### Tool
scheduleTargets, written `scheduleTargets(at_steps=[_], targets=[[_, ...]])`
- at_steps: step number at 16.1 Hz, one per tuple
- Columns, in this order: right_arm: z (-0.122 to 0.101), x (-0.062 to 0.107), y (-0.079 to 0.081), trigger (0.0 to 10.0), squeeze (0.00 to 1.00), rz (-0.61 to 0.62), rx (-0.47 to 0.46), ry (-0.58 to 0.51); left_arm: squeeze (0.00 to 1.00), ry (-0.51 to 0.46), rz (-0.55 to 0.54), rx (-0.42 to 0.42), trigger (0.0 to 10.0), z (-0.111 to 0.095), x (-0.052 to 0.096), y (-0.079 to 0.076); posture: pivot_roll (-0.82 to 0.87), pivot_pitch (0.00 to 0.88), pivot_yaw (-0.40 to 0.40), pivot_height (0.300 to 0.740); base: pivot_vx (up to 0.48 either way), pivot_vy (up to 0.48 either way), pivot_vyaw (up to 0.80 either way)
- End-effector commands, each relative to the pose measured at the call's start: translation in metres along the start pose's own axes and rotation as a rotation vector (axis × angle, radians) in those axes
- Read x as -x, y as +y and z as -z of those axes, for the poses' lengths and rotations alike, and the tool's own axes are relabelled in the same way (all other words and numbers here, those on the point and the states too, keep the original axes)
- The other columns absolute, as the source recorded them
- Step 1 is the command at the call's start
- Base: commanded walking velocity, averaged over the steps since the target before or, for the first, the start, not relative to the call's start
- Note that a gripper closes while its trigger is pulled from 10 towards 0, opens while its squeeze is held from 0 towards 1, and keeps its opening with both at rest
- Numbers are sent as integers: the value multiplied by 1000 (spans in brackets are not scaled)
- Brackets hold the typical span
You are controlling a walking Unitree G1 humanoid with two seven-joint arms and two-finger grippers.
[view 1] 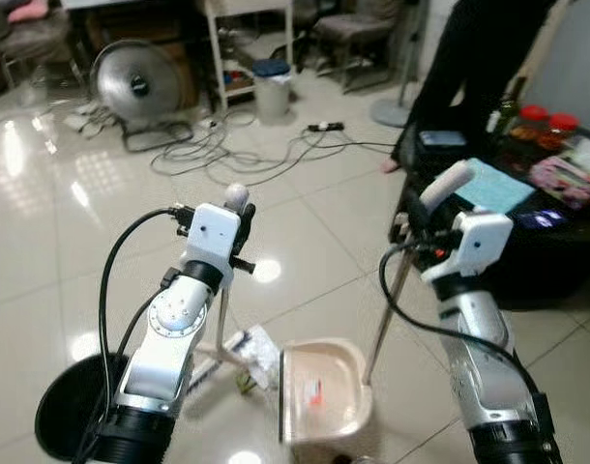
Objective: Sweep floor
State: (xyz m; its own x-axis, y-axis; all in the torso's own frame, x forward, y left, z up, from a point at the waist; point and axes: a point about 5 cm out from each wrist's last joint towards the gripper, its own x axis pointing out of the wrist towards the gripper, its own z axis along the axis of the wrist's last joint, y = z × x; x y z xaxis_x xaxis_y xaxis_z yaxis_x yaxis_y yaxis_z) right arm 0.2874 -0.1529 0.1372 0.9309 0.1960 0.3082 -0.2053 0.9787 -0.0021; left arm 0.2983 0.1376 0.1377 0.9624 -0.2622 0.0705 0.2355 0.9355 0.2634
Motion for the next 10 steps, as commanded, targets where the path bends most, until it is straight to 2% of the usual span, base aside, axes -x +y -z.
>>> scheduleTargets(at_steps=[1, 4, 6, 10], targets=[[-8, 0, -1, 10000, 0, -38, 31, -25, 0, -29, -9, -43, 10000, -6, 0, 6, 7, 0, -8, 740, 0, 0, 0], [3, 4, -3, 10000, 0, -110, 134, 82, 0, -15, 4, -47, 10000, -3, 3, 8, 8, 5, -8, 740, 0, 0, 0], [6, 6, -7, 10000, 0, -94, 133, 114, 0, -12, 6, -50, 10000, -3, 3, 8, 9, 5, -8, 740, 0, 0, 0], [28, 20, -22, 10000, 0, -54, 203, 322, 0, 3, 19, -55, 10000, -2, 2, 8, 11, 5, -4, 740, 0, 0, 0]])
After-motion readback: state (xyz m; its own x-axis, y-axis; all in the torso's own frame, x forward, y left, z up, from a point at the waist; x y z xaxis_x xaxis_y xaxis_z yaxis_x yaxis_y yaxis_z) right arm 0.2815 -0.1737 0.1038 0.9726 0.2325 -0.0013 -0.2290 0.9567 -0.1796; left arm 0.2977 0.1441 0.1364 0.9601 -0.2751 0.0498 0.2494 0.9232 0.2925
